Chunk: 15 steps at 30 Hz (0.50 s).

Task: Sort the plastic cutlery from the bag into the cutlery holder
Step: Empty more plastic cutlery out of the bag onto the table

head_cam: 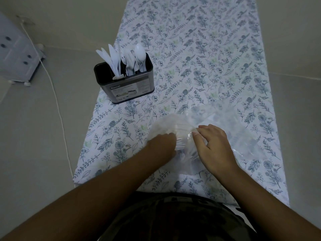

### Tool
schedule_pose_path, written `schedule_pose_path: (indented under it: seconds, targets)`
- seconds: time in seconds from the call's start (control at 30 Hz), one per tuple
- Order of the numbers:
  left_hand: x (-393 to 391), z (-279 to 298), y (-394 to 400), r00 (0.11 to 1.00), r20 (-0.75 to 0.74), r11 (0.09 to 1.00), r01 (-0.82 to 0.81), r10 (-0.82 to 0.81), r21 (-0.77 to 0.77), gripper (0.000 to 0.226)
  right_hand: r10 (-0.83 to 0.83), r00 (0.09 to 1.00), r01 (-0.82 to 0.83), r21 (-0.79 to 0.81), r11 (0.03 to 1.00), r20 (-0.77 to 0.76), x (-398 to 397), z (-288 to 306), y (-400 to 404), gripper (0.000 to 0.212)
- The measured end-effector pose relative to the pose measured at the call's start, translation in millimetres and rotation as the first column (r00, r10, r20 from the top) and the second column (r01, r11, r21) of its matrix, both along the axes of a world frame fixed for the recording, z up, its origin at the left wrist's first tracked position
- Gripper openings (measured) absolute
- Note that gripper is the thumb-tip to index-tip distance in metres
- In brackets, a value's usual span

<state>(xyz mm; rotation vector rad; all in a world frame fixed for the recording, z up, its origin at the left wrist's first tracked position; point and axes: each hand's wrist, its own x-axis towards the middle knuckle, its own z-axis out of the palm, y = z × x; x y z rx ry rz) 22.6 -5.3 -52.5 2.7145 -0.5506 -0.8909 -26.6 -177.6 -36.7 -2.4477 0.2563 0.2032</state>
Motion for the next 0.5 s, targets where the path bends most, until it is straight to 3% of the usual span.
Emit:
schedule_pose_path:
  seconds: [0.13,0.4,0.5]
  targets:
    - [-12.1,11.5,12.8,0.999,0.023,0.999,-0.048,0.047,0.007,0.019,0.036,0.999,-0.039,-0.108,0.993,-0.027,0.7,16.3,8.7,0.058]
    - [-29.6,26.1,48.5,0.985,0.017,0.985,-0.171,0.171,0.032,0.017,0.183,0.965,-0.229,-0.265,0.937,-0.188,13.5,27.1,19.1,0.046]
    - [-25.4,30.2,47.2,0.982,0.022,0.981,-0.186,0.186,0.055,0.009,0.261,0.962,-0.271,-0.188,0.944,-0.078,19.0,31.3,35.1,0.048]
